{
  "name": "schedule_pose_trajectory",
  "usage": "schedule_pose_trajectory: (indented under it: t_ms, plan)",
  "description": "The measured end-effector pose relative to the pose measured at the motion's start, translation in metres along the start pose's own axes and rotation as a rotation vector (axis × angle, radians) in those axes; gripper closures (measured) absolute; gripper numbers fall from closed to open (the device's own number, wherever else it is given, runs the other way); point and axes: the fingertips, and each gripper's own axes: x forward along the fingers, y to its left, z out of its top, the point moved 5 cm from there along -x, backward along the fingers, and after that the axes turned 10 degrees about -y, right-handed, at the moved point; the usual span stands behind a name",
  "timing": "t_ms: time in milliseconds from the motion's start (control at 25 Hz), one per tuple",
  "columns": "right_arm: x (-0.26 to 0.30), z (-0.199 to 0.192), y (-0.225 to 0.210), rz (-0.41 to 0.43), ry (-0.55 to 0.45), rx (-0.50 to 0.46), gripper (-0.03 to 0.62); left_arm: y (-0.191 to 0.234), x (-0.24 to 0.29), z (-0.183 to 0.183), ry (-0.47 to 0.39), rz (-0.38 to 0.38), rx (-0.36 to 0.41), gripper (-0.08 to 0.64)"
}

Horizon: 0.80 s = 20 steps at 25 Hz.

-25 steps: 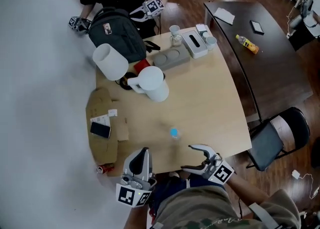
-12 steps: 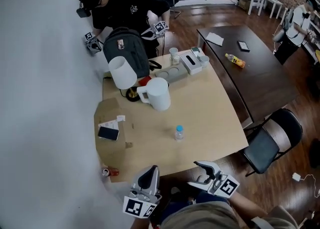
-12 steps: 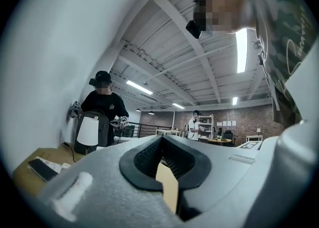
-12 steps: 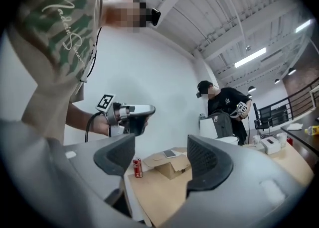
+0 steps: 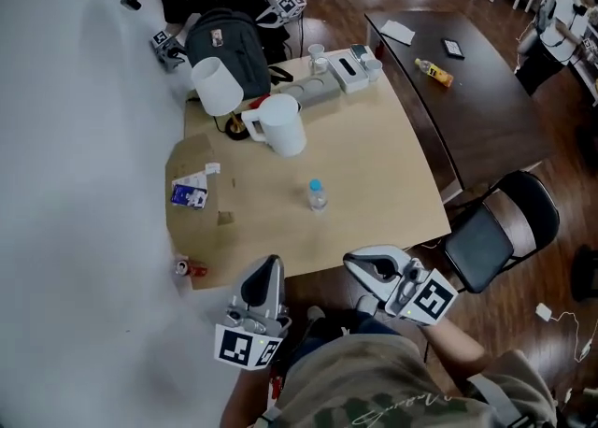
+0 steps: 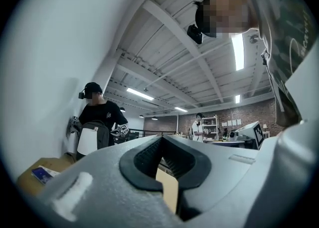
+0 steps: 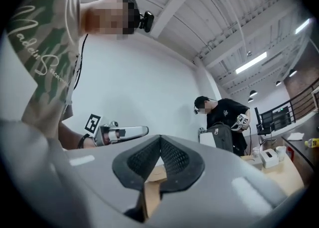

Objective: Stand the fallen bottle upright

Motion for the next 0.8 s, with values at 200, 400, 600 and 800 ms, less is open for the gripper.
schedule_pose_trajectory:
  t_ms: [200,400,600,800]
  plan:
    - [0.001,-0.006,0.007,-0.005,0.092,-0.088,0.589,-0.015,0.001,0.003,-0.002,0.003,-0.005,0.555]
    - [0.001,-0.012,0.013,-0.009,0.119,-0.094,0.589,-0.019,-0.007,-0.001,0.023,0.021,-0.002,0.555]
    - [0.004,-0.012,0.014,-0.005,0.144,-0.112,0.589,-0.018,-0.011,0.002,0.011,0.039,-0.004,0.555]
    - [0.004,-0.011,0.017,-0.008,0.138,-0.105,0.589,-0.020,-0.014,0.006,0.007,0.040,-0.001,0.555]
